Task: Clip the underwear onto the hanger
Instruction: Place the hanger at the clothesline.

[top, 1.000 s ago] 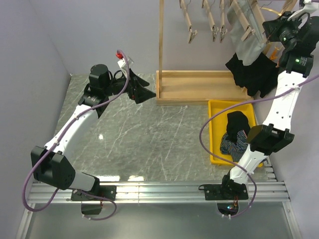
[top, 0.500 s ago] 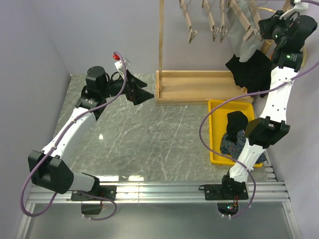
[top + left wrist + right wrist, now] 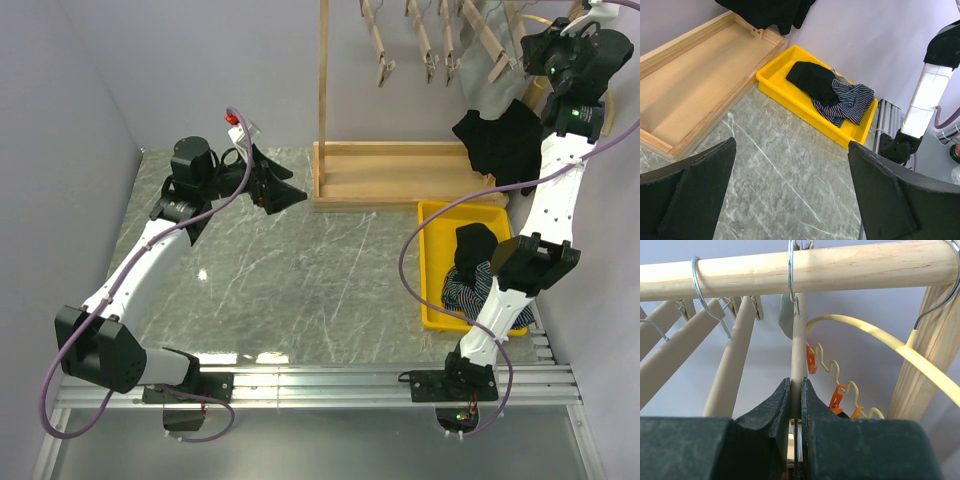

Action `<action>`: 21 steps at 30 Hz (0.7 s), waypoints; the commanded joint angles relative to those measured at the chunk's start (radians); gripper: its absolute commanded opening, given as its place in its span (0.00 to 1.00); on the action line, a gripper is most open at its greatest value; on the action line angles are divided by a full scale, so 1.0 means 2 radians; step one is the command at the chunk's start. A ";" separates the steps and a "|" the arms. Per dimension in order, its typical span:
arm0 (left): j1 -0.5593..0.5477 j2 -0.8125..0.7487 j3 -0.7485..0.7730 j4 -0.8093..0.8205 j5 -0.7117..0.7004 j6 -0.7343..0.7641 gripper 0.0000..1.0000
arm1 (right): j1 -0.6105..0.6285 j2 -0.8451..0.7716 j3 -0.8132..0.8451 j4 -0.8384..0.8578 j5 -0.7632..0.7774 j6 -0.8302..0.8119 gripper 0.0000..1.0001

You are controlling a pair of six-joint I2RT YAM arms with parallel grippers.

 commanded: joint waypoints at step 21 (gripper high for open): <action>0.003 -0.035 0.023 -0.019 -0.026 0.003 0.99 | 0.001 -0.141 -0.092 0.002 0.019 -0.043 0.63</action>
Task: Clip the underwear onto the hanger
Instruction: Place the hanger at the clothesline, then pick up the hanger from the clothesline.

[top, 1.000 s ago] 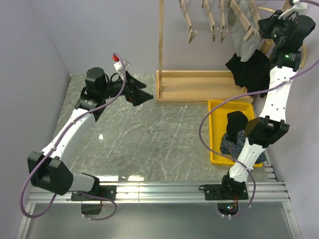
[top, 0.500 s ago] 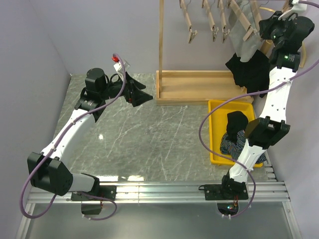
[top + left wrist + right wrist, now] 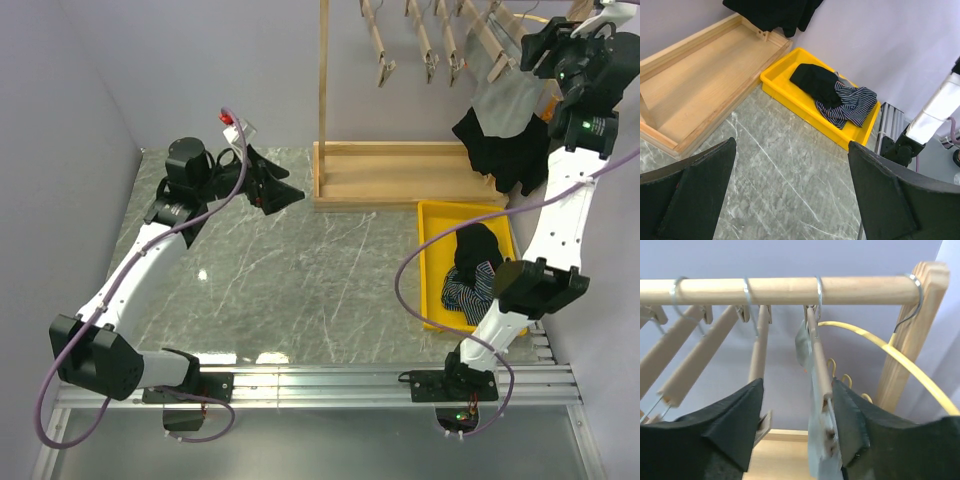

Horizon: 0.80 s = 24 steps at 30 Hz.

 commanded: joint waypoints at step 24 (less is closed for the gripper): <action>0.046 0.010 0.081 -0.163 -0.094 0.012 0.99 | -0.023 -0.212 -0.059 -0.216 -0.059 -0.063 0.85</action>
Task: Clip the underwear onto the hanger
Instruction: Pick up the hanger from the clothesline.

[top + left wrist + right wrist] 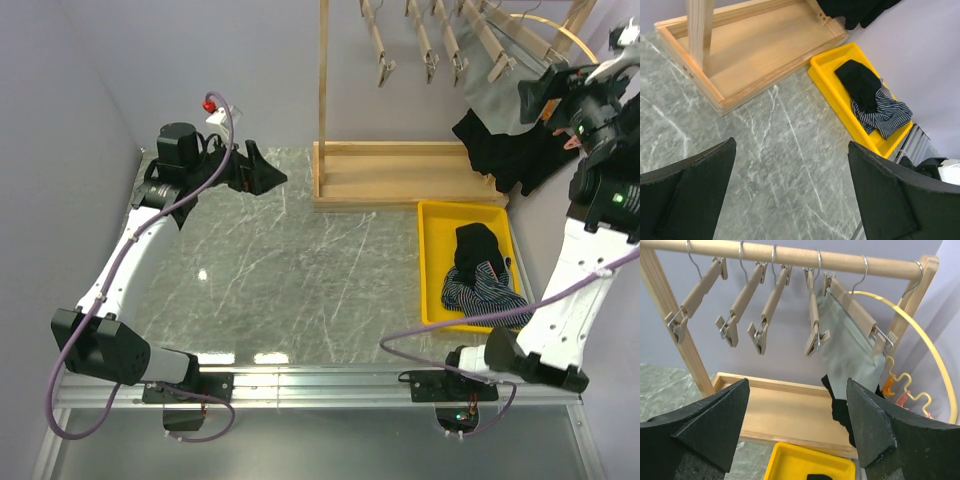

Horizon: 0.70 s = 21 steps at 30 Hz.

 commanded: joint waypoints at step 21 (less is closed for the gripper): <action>0.012 0.005 0.001 -0.108 -0.089 0.044 0.99 | 0.061 0.042 -0.023 -0.059 -0.022 0.037 0.84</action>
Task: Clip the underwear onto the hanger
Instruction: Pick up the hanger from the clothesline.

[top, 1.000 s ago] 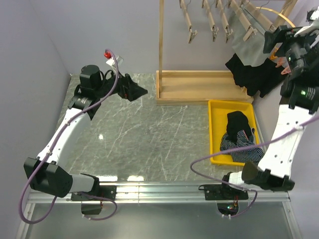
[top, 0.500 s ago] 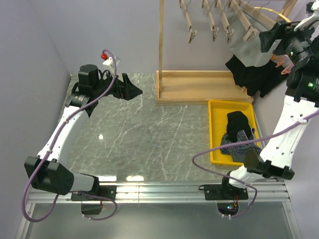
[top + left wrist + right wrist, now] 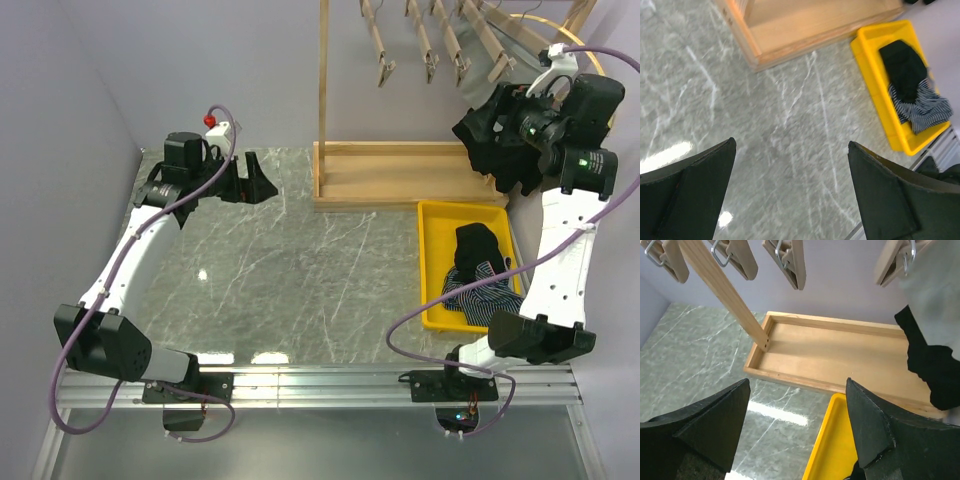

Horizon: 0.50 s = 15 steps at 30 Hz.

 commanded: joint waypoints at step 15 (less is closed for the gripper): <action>0.003 -0.013 -0.013 0.012 0.014 0.016 0.99 | 0.005 0.059 0.107 0.204 0.127 -0.009 0.75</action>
